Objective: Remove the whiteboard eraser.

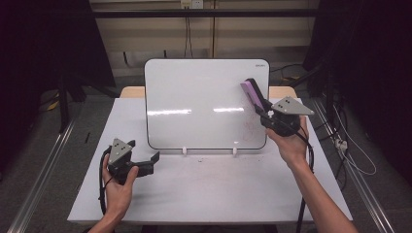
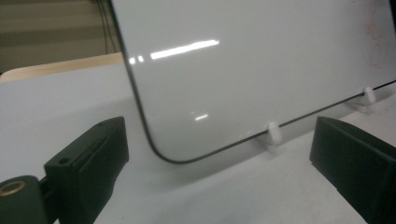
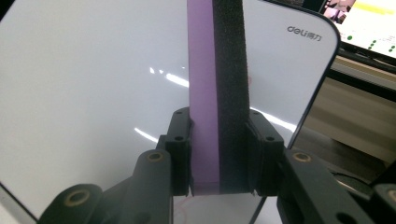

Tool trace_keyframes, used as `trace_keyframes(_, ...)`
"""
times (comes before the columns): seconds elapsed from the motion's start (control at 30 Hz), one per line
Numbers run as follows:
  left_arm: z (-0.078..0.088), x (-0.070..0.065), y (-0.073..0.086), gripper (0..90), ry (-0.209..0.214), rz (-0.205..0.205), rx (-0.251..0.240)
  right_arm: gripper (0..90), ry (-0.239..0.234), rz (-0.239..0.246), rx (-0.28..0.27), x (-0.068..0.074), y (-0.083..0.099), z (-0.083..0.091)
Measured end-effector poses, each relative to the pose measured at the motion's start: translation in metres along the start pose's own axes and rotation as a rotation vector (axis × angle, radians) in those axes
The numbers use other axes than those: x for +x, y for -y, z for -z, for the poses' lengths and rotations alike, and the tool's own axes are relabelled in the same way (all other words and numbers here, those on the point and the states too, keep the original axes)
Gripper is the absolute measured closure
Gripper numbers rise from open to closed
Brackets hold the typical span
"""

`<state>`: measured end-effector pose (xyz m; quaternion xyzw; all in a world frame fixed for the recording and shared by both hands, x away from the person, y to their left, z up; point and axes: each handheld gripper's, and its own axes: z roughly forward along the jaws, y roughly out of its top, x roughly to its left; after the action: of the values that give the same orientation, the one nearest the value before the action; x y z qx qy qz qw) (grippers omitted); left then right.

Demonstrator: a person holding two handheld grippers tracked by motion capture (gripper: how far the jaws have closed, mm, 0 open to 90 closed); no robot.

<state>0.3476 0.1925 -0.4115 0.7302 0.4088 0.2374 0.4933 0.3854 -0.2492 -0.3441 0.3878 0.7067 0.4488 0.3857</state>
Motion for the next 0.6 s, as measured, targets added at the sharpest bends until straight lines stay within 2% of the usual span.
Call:
trace_keyframes(0.17, -0.007, -0.009, -0.007, 4.2, 0.036, -0.005, -0.012, 66.2, -0.041, 0.014, -0.008, 0.013, 0.006, 0.005)
trace_keyframes(0.2, -0.009, -0.011, -0.008, 4.1, 0.049, -0.005, -0.019, 66.3, -0.045, 0.024, -0.01, 0.015, 0.008, 0.006)
trace_keyframes(0.23, -0.012, -0.015, -0.011, 3.7, 0.084, -0.005, -0.024, 66.3, -0.045, 0.03, -0.016, 0.017, 0.01, 0.006)
trace_keyframes(0.5, -0.03, -0.031, -0.021, 3.4, 0.124, -0.028, -0.017, 66.3, -0.077, 0.025, -0.02, 0.028, 0.018, 0.009)
trace_keyframes(0.57, -0.037, -0.038, -0.026, 3.5, 0.139, -0.054, -0.001, 66.3, -0.097, 0.034, -0.021, 0.033, 0.02, 0.009)
trace_keyframes(0.6, -0.037, -0.038, -0.026, 3.5, 0.139, -0.054, -0.001, 66.3, -0.098, 0.036, -0.028, 0.034, 0.02, 0.009)
